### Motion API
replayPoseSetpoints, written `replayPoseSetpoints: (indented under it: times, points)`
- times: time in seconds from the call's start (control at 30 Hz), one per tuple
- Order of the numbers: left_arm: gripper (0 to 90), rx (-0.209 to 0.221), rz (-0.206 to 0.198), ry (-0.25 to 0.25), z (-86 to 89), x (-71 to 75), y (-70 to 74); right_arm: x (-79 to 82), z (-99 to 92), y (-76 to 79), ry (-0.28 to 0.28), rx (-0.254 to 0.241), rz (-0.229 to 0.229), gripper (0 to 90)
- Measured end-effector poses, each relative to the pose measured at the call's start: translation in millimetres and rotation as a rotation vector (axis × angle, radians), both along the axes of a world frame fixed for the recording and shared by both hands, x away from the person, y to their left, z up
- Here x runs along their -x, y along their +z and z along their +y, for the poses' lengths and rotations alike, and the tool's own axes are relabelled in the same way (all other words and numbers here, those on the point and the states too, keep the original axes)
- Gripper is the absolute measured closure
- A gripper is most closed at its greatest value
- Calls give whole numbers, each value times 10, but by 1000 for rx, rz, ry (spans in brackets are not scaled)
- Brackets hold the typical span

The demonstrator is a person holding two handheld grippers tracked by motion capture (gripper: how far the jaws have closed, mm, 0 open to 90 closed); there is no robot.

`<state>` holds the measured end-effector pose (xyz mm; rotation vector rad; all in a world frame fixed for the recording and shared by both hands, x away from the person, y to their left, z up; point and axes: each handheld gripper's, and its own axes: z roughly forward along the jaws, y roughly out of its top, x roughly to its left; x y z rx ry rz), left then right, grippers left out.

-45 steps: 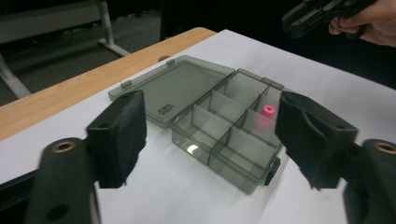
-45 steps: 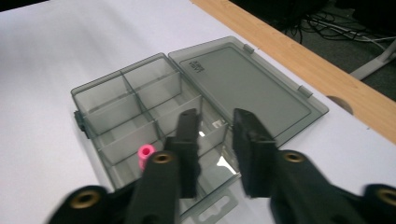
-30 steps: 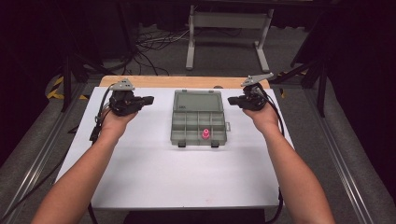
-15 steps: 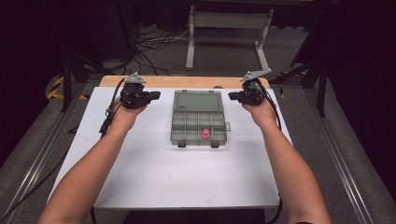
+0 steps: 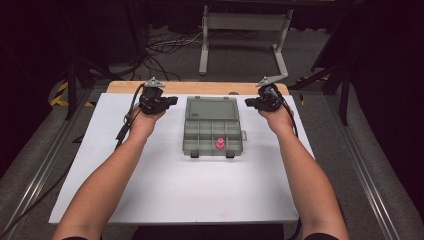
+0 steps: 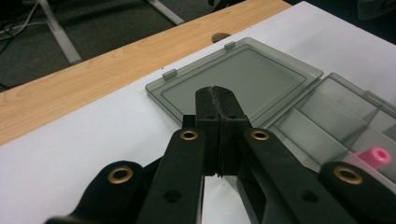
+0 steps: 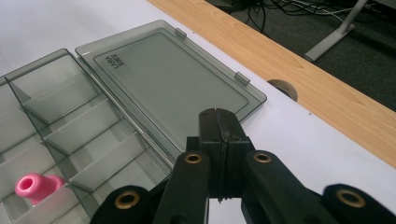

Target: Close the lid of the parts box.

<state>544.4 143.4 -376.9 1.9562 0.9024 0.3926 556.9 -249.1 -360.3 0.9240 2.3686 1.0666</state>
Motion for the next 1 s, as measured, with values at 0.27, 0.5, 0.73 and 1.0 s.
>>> replayPoseSetpoints:
  times: [0.27,0.5,0.73,1.0]
  points:
    - [899,-21,23,30,-109,-98,-46,-73,-2,-71,-12,9,16,900]
    - [899,-34,48,88,-177,-152,-110,-125,11,-132,-16,14,29,900]
    - [899,-52,71,111,-189,-205,-201,-156,53,-207,-12,37,50,900]
    - [899,-79,92,135,-215,-255,-299,-213,101,-328,-35,55,80,900]
